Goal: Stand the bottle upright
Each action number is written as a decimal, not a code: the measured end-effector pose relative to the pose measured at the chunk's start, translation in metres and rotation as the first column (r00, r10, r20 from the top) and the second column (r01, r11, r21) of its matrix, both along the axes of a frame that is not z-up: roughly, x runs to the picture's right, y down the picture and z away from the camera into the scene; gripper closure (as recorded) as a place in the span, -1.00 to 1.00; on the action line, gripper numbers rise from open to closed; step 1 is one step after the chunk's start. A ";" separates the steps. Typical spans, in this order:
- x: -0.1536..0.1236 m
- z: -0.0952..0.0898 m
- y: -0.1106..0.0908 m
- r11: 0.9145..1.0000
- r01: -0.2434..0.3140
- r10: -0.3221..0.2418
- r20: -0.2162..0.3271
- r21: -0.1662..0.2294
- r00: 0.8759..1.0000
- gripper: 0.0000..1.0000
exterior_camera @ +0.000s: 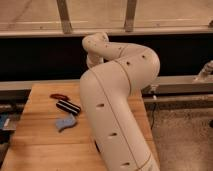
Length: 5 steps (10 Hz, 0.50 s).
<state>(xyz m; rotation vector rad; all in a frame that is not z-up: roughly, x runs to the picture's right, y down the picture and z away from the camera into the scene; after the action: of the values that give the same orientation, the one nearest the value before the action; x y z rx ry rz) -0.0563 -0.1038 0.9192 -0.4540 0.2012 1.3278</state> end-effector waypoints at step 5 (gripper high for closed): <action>0.015 0.000 0.011 0.998 -0.051 0.050 0.031 0.035 0.998 1.00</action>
<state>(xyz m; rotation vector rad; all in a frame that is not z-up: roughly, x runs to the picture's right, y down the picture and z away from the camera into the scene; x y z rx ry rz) -0.0411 -0.0929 0.9191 -0.4508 0.1413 1.3712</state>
